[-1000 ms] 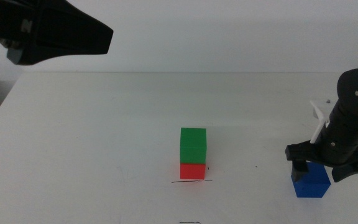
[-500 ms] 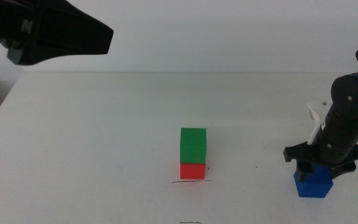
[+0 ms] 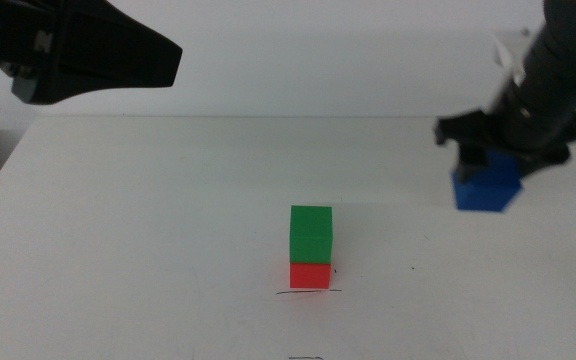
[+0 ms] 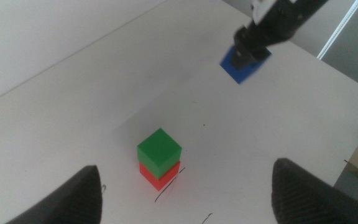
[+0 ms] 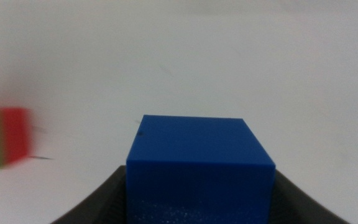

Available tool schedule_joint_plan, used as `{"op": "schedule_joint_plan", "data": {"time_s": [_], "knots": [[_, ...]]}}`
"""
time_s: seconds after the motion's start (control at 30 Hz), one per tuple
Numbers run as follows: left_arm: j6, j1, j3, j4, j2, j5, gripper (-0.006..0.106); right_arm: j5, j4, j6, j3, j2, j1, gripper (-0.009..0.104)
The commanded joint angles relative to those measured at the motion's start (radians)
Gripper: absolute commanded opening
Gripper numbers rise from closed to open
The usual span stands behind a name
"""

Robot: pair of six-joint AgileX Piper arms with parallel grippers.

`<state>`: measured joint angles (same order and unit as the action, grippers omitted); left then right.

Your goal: Stack red cubes first, then green, then blue cubes in a specific spot.

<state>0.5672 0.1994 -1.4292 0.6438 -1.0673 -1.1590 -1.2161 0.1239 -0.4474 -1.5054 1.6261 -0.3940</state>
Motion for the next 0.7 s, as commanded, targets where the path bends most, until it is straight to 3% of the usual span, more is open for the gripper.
{"op": "schedule_joint_plan", "data": {"time_s": [0.0,0.37,0.67], "knots": [[-0.003,-0.001,-0.021,0.048,0.013,0.046,0.093,-0.081,0.001,-0.018,-0.087,-0.02,-0.041,-0.001],[-0.003,-0.001,-0.021,0.048,0.009,0.046,0.093,-0.081,-0.041,-0.11,-0.301,0.141,-0.241,-0.001],[-0.003,-0.001,-0.021,0.048,0.009,0.046,0.093,-0.079,-0.054,-0.165,-0.356,0.23,-0.302,-0.001]]}}
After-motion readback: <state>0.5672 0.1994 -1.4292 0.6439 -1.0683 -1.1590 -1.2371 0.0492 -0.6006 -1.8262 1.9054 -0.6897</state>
